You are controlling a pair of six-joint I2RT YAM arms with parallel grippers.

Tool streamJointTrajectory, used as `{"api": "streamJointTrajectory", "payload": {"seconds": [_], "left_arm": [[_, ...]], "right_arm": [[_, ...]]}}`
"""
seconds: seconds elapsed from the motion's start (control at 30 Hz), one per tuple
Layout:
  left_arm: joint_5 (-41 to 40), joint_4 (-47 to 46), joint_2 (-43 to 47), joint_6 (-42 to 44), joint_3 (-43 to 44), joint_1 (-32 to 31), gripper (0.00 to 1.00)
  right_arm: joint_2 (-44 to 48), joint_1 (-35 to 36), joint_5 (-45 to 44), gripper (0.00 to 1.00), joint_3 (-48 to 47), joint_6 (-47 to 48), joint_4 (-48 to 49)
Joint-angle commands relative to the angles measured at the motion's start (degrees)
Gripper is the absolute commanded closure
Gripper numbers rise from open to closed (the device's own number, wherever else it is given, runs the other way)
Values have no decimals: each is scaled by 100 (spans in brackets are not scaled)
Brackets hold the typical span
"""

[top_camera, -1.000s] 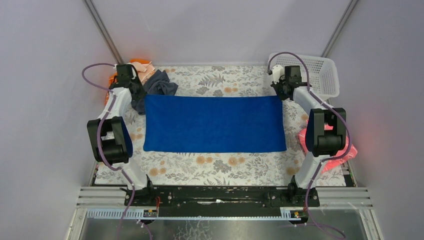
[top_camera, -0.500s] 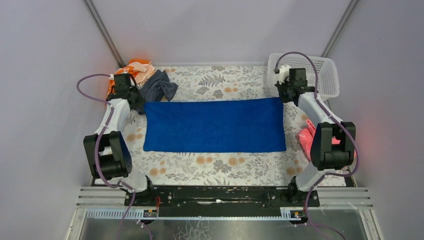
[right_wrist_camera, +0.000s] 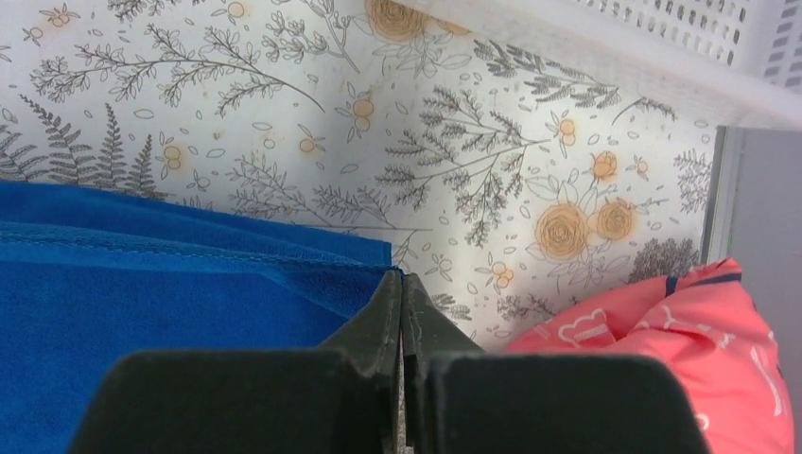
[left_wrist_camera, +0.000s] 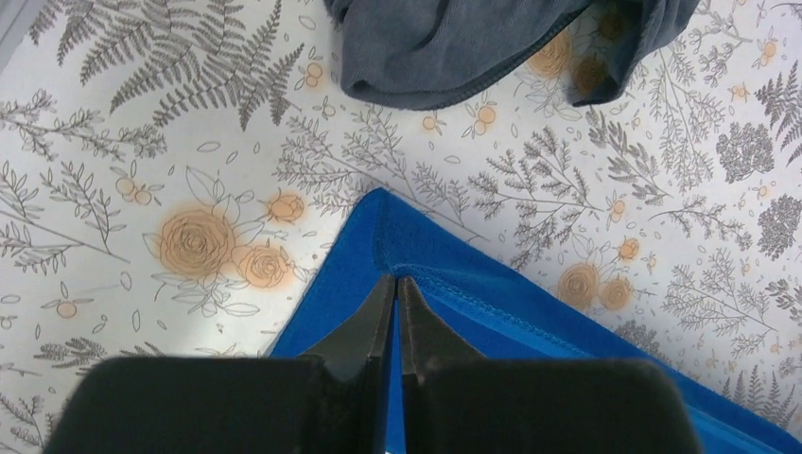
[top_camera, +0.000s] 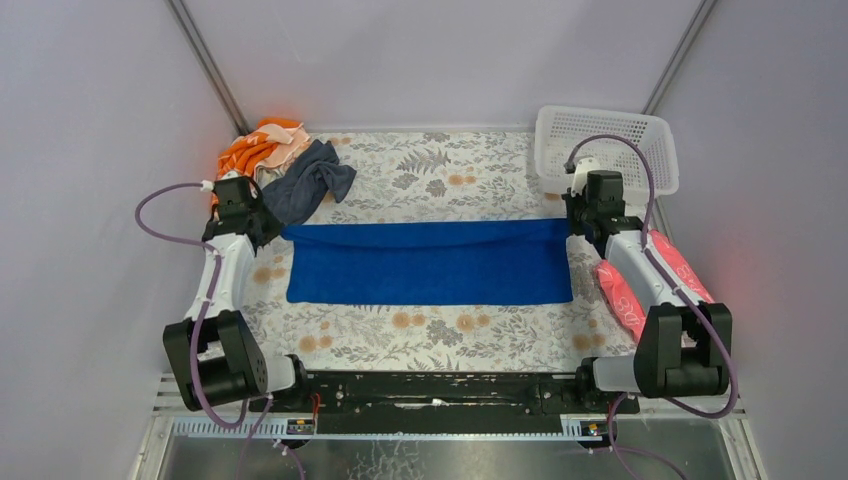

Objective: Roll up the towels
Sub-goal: Fold the towel at the center of the board.

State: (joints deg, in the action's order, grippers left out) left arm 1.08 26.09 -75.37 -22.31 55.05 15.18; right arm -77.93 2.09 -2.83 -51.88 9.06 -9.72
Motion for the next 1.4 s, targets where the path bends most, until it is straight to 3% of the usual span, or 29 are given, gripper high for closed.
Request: {"api": "streamJointTrajectory", "payload": {"seconds": [0.0,0.5,0.9,1.17,1.37], "left_arm": [[-181,-220,316,-156,-362,59,100],[-378,81,969,-479,-1146,226,100],[-1115,712,1237,-906,-1220,359,100],[-494,522,860,-1287,-1557,362,100],[-335,512,776,-1528,-1755,363,99]], "right_arm": [[419,0,-253,100,219,-299,58],[1584,154,-630,100,1330,-735,-563],[2188,584,-1168,100,1636,211,-720],[2475,930,-1302,99,2299,1057,-163],[2649,1021,-1353,93,2556,1203,33]]}}
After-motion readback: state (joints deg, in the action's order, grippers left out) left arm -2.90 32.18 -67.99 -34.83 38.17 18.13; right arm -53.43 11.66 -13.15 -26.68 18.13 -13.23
